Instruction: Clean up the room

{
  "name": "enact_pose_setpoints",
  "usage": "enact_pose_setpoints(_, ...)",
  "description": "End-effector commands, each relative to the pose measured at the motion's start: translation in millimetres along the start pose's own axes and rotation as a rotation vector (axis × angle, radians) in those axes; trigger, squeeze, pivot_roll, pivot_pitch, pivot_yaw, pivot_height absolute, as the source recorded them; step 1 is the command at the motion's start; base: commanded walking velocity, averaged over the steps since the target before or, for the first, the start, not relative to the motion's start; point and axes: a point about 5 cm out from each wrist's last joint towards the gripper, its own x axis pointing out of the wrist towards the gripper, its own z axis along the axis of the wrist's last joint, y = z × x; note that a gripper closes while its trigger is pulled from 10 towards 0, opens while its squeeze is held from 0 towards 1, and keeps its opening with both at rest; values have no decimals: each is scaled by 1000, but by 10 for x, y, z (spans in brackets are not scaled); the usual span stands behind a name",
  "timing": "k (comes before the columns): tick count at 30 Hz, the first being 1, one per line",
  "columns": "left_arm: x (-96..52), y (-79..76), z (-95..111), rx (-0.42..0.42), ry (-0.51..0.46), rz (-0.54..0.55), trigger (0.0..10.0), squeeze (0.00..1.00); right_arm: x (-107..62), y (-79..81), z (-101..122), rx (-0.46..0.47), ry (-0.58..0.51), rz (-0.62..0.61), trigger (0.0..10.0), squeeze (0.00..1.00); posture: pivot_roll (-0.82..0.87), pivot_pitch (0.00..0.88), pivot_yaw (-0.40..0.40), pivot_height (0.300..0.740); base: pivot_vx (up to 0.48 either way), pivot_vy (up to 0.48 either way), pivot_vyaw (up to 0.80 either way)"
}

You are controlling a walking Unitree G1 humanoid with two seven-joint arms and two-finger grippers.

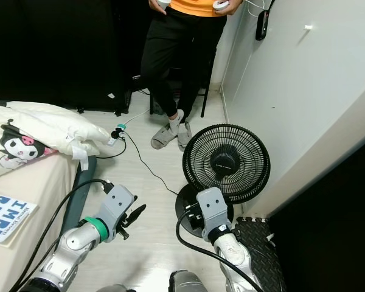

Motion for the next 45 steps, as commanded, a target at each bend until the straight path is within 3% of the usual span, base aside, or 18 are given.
enact_pose_setpoints(1,-1,-4,-30,-14,19,-5,10000,0,-24,-15,-43,19,22,-12,10000,0,-119,2,10,740,0,0,0)
enact_pose_setpoints(45,-13,28,-25,-15,31,-17,10000,0,-8,12,-24,44,21,-19,10000,0,-121,28,24,740,0,0,0)
